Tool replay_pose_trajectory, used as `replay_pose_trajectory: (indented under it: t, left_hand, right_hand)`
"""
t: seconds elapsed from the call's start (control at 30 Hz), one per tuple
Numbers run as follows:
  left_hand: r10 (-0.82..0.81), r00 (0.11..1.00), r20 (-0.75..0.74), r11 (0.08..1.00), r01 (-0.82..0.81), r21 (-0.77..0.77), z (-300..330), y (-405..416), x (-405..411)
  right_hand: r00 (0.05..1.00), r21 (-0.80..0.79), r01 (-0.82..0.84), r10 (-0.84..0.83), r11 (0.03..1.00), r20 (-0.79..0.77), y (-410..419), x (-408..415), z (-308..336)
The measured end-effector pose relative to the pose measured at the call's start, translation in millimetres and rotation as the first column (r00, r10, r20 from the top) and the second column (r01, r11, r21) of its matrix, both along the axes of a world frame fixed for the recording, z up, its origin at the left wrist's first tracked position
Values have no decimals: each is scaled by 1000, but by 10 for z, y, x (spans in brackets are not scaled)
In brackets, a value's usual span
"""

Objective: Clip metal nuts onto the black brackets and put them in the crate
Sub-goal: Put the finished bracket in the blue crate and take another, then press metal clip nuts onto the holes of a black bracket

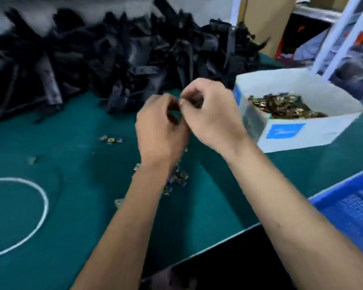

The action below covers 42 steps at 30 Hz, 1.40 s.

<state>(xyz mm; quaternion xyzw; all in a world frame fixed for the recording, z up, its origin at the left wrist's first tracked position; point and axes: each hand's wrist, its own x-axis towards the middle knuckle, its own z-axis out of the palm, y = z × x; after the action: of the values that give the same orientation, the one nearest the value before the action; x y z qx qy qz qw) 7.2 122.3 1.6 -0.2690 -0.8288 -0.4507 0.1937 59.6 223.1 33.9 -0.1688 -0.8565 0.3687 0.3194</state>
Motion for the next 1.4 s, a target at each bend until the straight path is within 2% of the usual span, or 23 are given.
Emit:
replay_pose_trajectory:
  t: [0.1, 0.17, 0.23, 0.33, 0.47, 0.53, 0.6, 0.63, 0.67, 0.7, 0.73, 0.77, 0.8, 0.83, 0.87, 0.97, 1.03, 1.1, 1.17, 1.23, 1.3, 1.4]
  left_hand:
    - [166, 985, 37, 982, -162, -96, -250, -654, -382]
    - [235, 969, 80, 967, -225, -119, -375, -940, -557]
    - [291, 944, 156, 956, -292, -16, -424, -1057, -702]
    - [315, 916, 250, 916, -362, 172, -441, -1086, -802]
    - [282, 923, 260, 901, -348, 258, -470, -1064, -814]
    - [246, 920, 306, 890, -340, 305, -463, -1056, -843]
    - [134, 894, 427, 861, -318, 397, -427, -1047, -860]
    - [-14, 856, 517, 824, -283, 490, -394, -1050, -860]
    - [-231, 772, 592, 758, -238, 607, -352, -1065, -857]
    - [-468, 642, 607, 664, -197, 721, -309, -1090, -856]
    - [-669, 492, 556, 556, -165, 815, -288, -1130, -856]
    - [-796, 373, 477, 460, -140, 877, -267, -1174, -855]
    - [-860, 303, 412, 396, -116, 911, -253, -1203, -845]
    - [-889, 275, 367, 354, -98, 930, -237, -1220, -831]
    - [-899, 285, 333, 321, -89, 943, -218, -1212, -819]
    - [-876, 384, 293, 244, -173, 954, -161, -1165, -797]
    - [-827, 444, 345, 275, -216, 937, -151, -1186, -814]
    - [-760, 515, 397, 350, -191, 917, -154, -1264, -852]
    - [-696, 582, 419, 434, -124, 892, -169, -1354, -902]
    - [-644, 624, 442, 526, -59, 848, -179, -1442, -961]
    - [-623, 611, 489, 608, -16, 794, -200, -1517, -1005]
    - [-660, 492, 568, 645, -17, 764, -274, -1591, -1014]
  right_hand:
    - [958, -56, -179, 187, 982, 217, -397, -630, -268]
    - [928, -42, -146, 152, 988, 340, -529, -974, -425]
    - [925, -68, -63, 84, 996, 371, -582, -1229, -519]
    - [952, -216, -48, 110, 975, 285, -681, -1420, -591]
    - [1000, -494, 12, 4, 870, 30, -723, -1429, -584]
    - [997, -564, 12, -52, 826, -54, -687, -1389, -536]
    - [989, -524, -42, -40, 851, -144, -682, -1295, -453]
    - [982, -476, -92, 1, 875, -189, -692, -1226, -401]
    - [972, -425, -172, 84, 889, -218, -707, -1154, -353]
    - [951, -394, -287, 212, 873, -224, -714, -1085, -317]
    - [902, -402, -431, 377, 808, -210, -721, -1006, -291]
    - [820, -421, -564, 543, 710, -183, -717, -941, -275]
    - [725, -428, -659, 675, 619, -140, -697, -889, -267]
    - [640, -412, -719, 764, 560, -79, -665, -854, -278]
    - [585, -367, -755, 811, 543, -5, -618, -829, -287]
    - [556, -282, -772, 820, 570, 135, -479, -800, -346]
    - [624, -254, -714, 757, 653, 192, -390, -805, -405]
    - [712, -66, -639, 621, 767, 327, -310, -823, -491]
    - [738, 132, -607, 495, 783, 459, -276, -824, -575]
    - [732, 184, -609, 458, 771, 505, -290, -829, -627]
    - [736, 188, -606, 455, 773, 501, -321, -832, -663]
    - [793, 150, -544, 447, 826, 414, -321, -824, -705]
